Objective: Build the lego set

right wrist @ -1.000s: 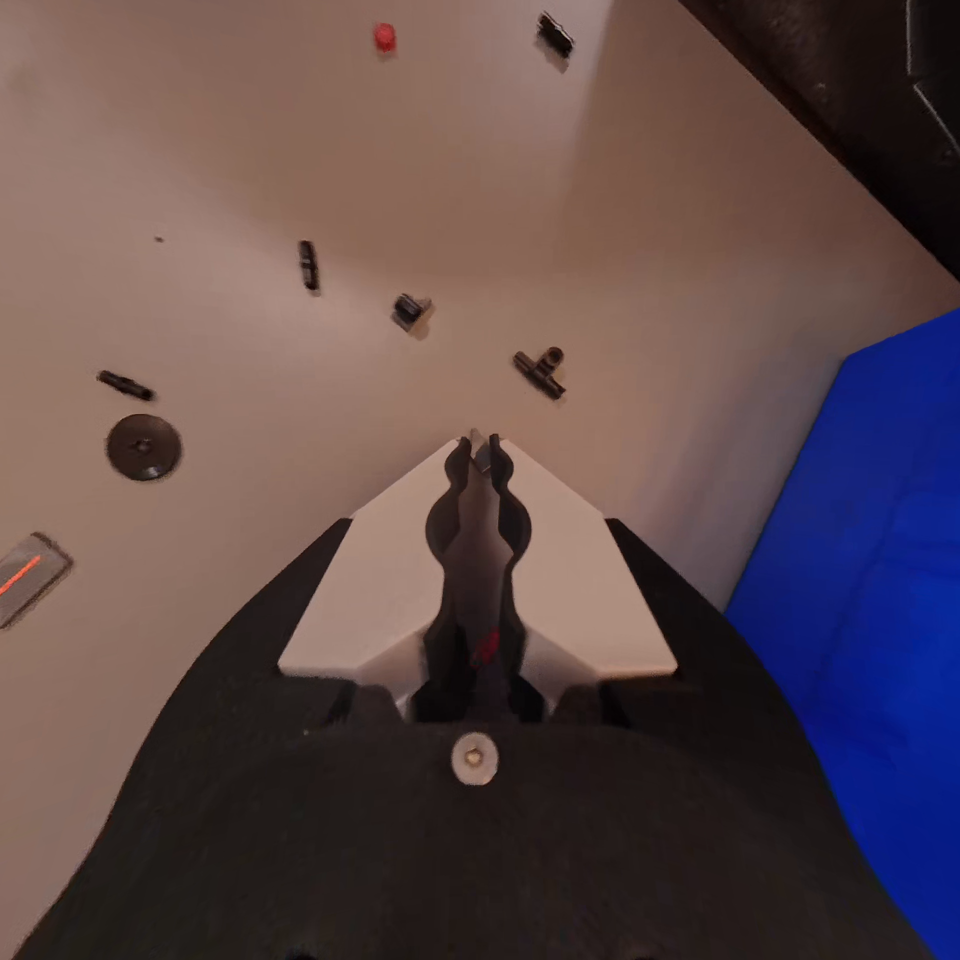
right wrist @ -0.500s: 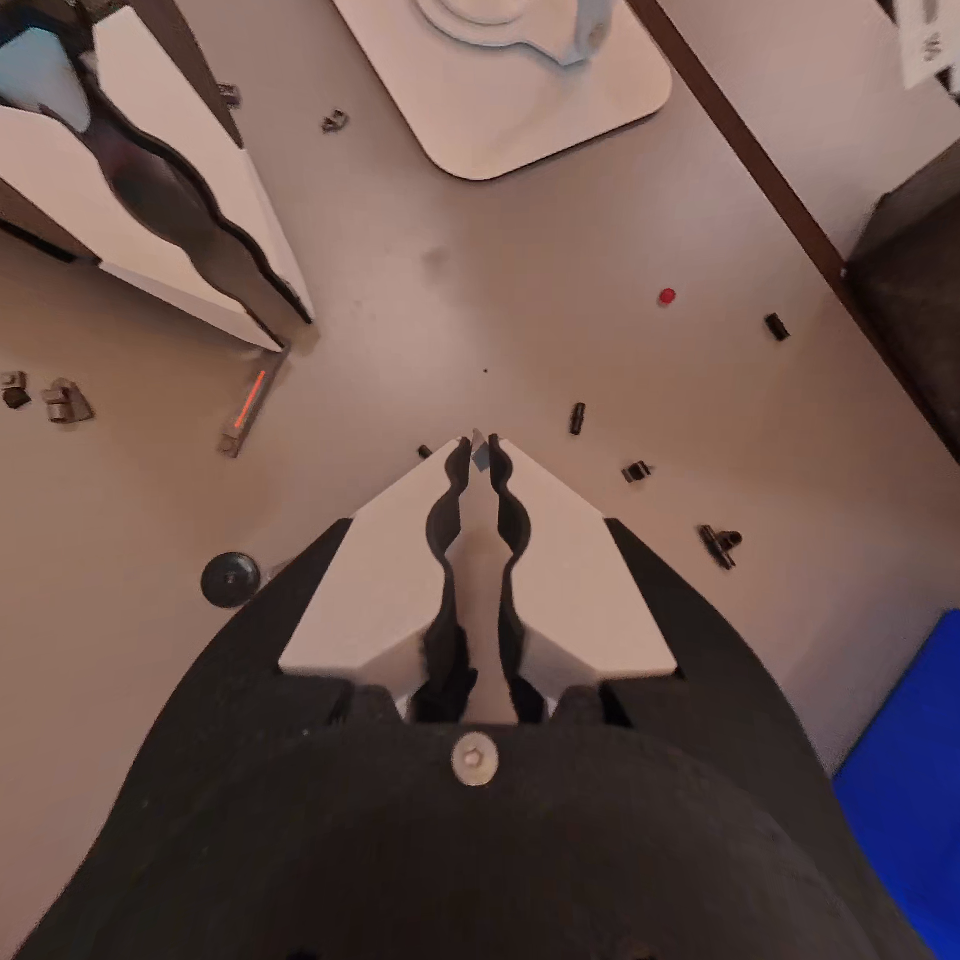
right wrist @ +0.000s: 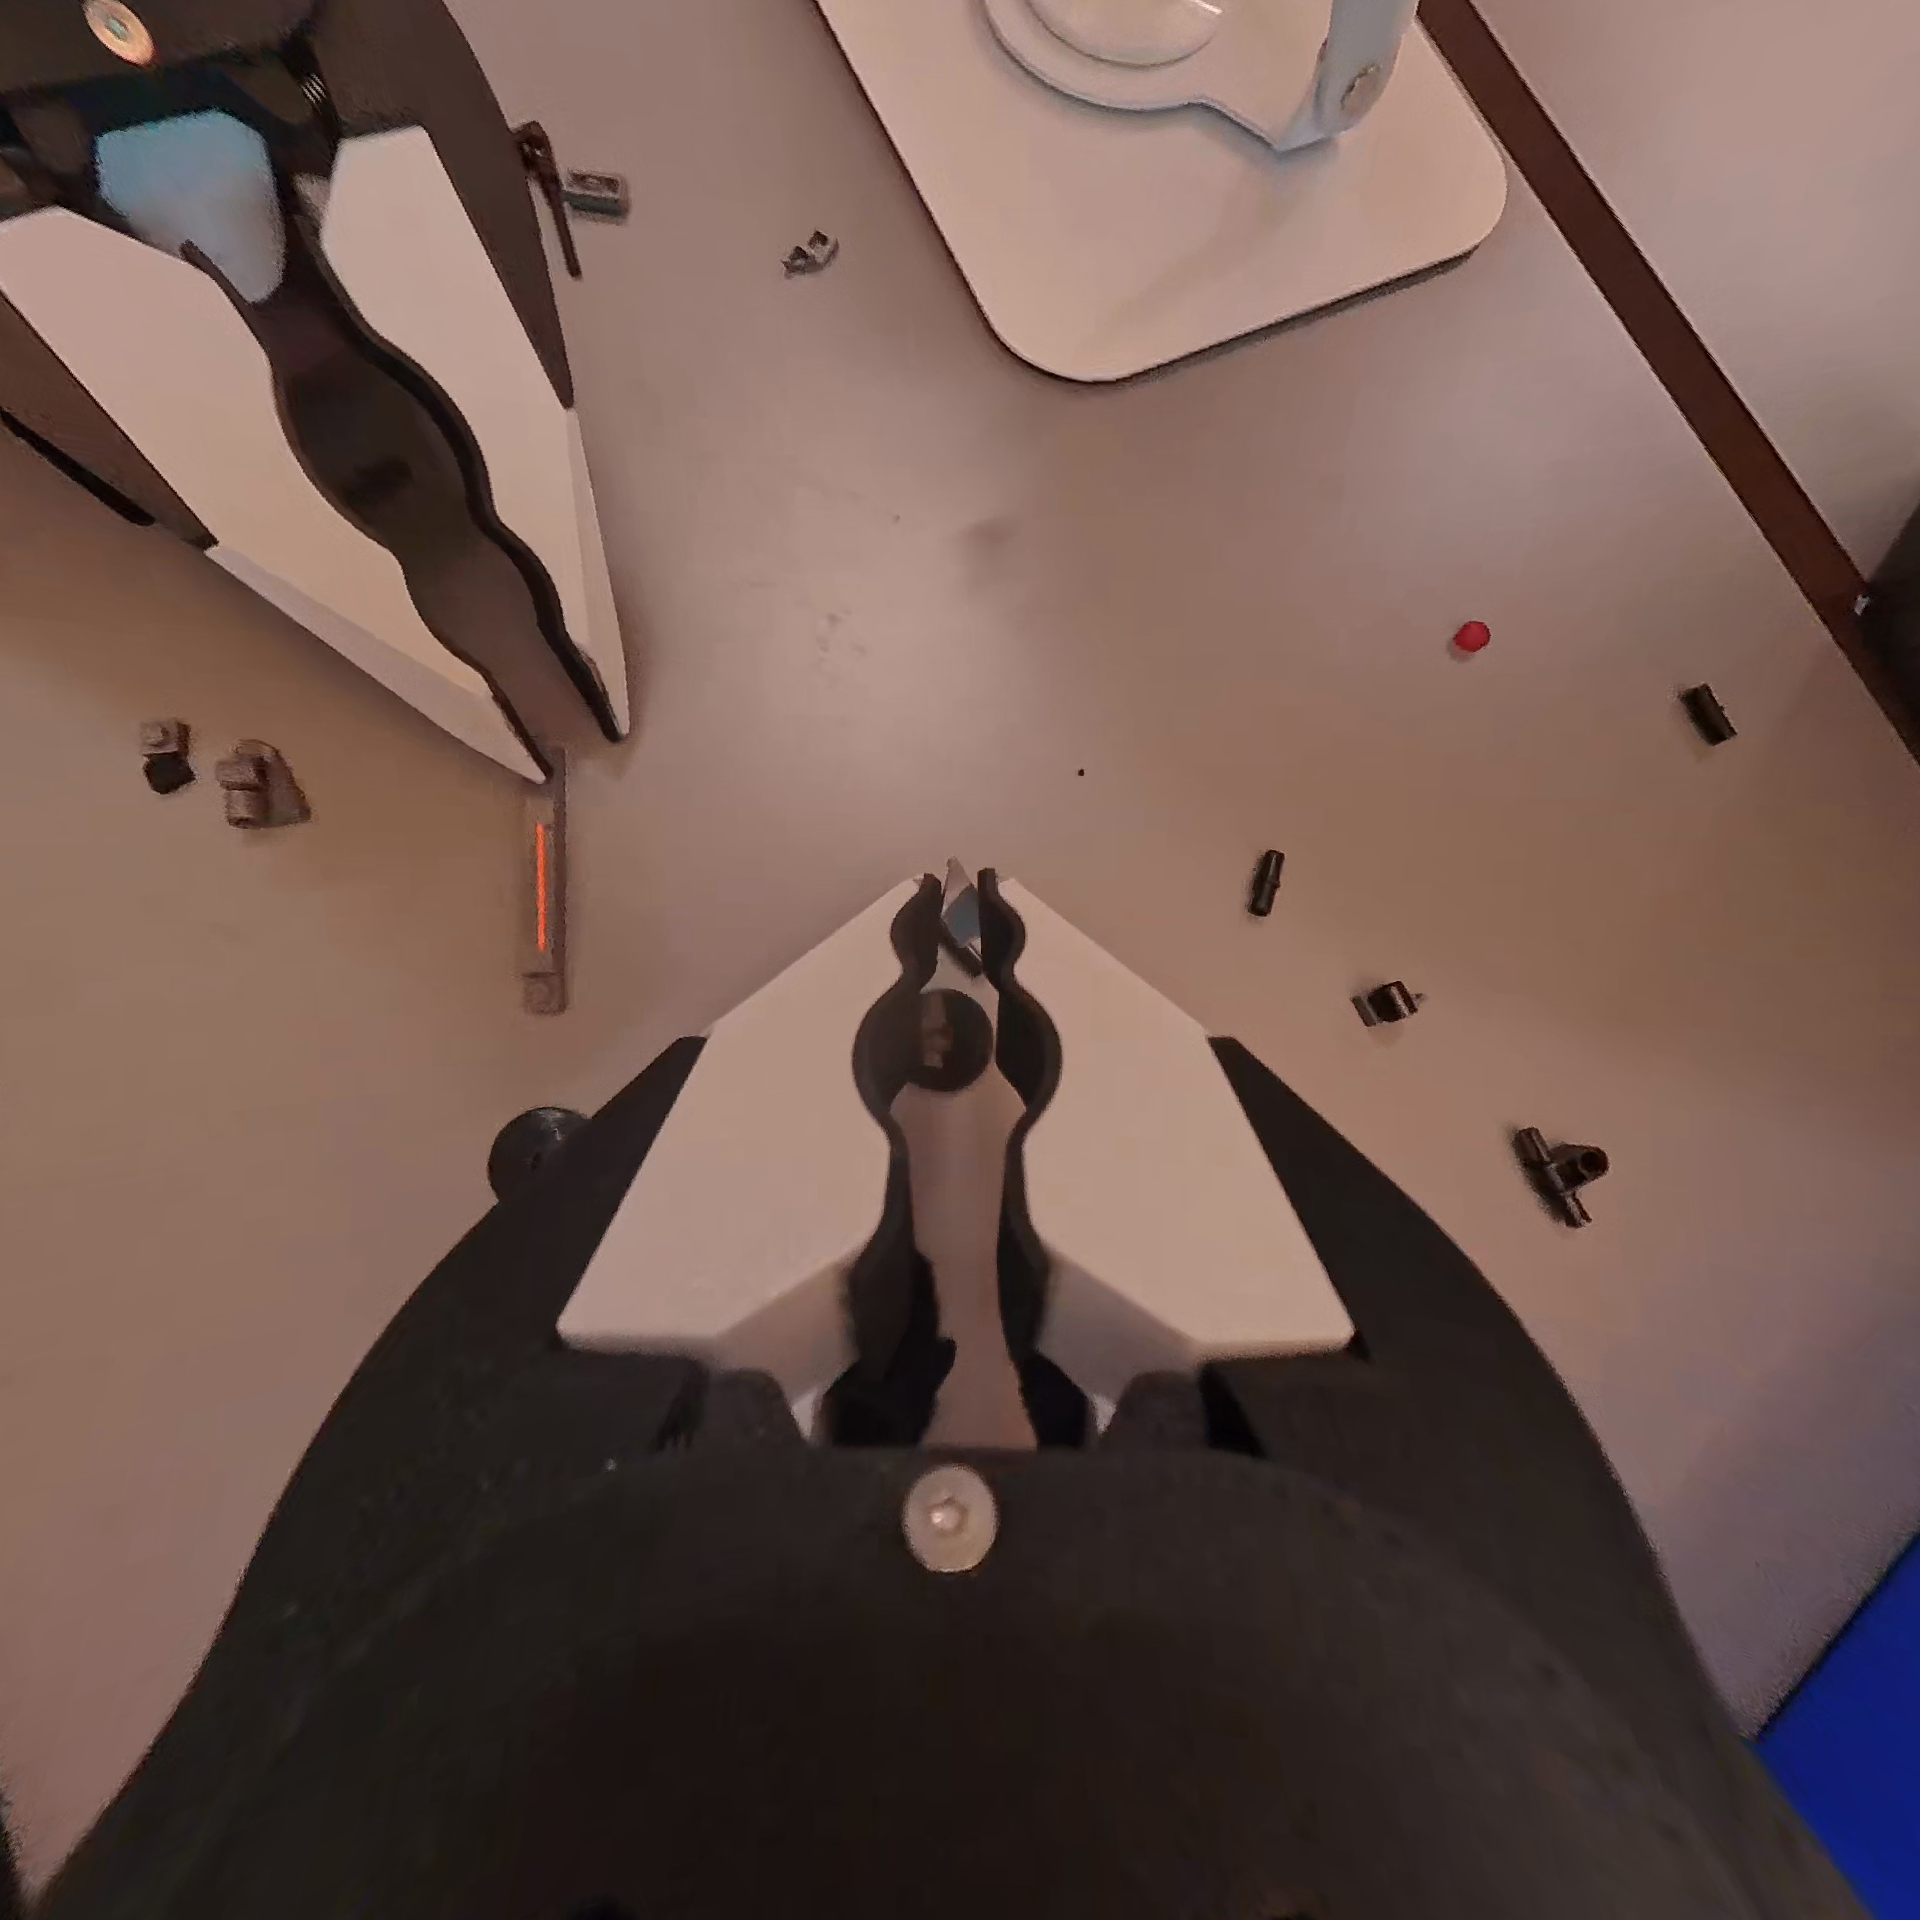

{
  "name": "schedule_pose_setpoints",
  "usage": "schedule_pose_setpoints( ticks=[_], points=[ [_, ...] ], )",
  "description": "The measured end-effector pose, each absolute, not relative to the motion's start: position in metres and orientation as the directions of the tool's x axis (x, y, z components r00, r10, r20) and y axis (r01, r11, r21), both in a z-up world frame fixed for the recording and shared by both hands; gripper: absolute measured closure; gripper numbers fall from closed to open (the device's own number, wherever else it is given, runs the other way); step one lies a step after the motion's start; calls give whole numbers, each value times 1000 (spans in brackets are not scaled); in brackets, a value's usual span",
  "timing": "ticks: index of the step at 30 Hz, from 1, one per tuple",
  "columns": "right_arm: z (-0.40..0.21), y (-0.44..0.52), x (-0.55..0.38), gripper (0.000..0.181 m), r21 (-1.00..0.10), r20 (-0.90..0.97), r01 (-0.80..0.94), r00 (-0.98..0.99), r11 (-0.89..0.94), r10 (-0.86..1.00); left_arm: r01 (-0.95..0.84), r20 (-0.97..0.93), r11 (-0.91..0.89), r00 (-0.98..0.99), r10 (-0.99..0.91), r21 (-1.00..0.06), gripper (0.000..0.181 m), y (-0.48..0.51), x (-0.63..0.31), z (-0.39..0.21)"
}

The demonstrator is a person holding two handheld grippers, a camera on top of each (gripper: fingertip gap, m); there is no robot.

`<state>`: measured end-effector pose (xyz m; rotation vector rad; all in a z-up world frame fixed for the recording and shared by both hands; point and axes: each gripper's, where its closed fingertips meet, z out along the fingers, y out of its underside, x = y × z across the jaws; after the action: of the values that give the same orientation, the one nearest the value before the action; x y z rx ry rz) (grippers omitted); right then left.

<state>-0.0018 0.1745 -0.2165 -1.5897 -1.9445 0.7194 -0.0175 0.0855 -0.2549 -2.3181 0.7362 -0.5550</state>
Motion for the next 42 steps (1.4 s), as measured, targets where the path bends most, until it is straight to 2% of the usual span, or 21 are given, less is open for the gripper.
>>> schedule_pose_setpoints(
  ticks=[4,7,11,14,20,28,33,42],
  points=[
    [-209,162,-4,176,-710,48,681,-204,177,978,-344,230,-651,741,-630,-676,165,80,-16,-251],
    [-203,150,-8,176,-729,55,654,-237,202,970,-286,242,-627,746,-621,-725,165,85,-18,-236],
    [-192,132,-17,176,-754,163,573,-312,322,936,-161,273,-570,754,-598,-806,165,96,-21,-211],
    [-191,124,-20,176,-730,259,542,-344,417,902,-68,320,-535,736,-597,-842,165,101,-20,-196],
    [-187,108,-25,176,-687,403,465,-396,558,825,-8,369,-528,707,-604,-849,165,103,-14,-190],
    [-189,97,-25,176,-617,506,420,-436,665,744,38,428,-546,668,-609,-837,175,100,-15,-188],
    [-186,93,-25,176,-605,535,396,-441,691,721,62,462,-557,637,-617,-828,179,97,-15,-186],
    [-192,94,-22,170,-614,499,411,-461,674,734,-24,453,-611,648,-612,-791,179,86,-19,-196]
  ],
)
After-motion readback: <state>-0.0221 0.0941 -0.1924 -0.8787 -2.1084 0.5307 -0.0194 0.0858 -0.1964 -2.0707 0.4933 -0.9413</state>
